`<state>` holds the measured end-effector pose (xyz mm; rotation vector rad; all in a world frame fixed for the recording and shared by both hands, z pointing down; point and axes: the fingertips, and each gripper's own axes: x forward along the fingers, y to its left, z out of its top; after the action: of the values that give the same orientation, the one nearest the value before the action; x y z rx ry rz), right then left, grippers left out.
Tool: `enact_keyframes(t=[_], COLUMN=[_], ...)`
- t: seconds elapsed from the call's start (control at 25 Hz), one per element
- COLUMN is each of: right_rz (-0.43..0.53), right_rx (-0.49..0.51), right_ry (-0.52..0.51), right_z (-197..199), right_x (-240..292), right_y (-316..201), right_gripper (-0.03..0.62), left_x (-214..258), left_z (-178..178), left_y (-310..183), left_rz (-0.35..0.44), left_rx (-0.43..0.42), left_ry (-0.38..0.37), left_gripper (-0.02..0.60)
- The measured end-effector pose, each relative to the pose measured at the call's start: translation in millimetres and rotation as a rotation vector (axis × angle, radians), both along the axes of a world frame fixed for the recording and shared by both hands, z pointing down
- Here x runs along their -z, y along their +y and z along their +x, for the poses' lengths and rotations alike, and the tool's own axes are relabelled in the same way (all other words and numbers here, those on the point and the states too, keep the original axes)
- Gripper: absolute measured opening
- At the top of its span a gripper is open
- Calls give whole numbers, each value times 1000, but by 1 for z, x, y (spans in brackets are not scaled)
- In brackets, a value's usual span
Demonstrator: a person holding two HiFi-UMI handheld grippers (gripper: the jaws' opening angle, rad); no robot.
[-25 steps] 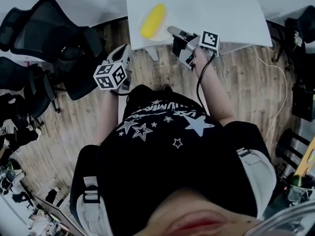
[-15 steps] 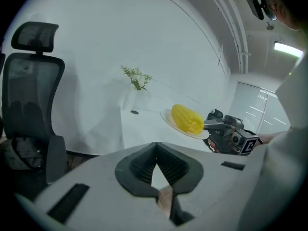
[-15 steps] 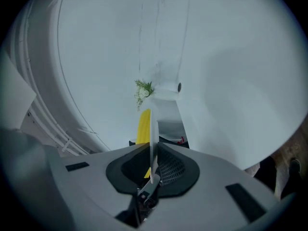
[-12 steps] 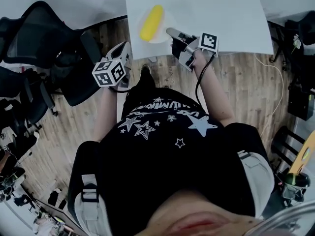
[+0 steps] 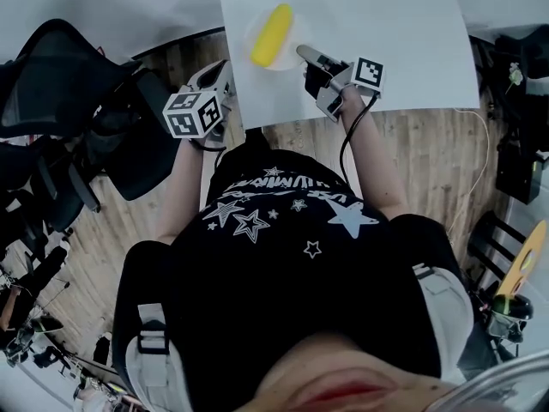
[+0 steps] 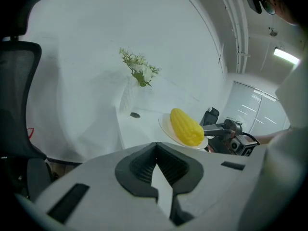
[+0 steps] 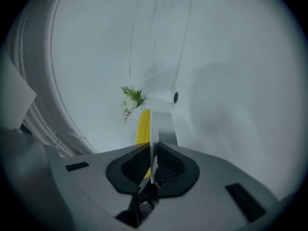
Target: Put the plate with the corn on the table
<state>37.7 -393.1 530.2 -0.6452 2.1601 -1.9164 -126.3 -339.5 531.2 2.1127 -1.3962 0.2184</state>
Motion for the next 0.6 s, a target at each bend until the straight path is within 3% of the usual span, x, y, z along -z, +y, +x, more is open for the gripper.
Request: enact_keyframes(t=[0.4,0.6], right_rz=[-36,-37], right_rx=[-45,-35], right_ry=[43,49], right_z=[-28,-44], right_x=[-41,-54], right_y=[-57,-78], right_gripper=[32,31], left_x=[-34,-44], left_z=[-31,-50], left_y=[-48,-67], left_rz=[-51,-60], left_rx=[-39,-17], left_ry=[-3,-5], left_gripper=[6,6])
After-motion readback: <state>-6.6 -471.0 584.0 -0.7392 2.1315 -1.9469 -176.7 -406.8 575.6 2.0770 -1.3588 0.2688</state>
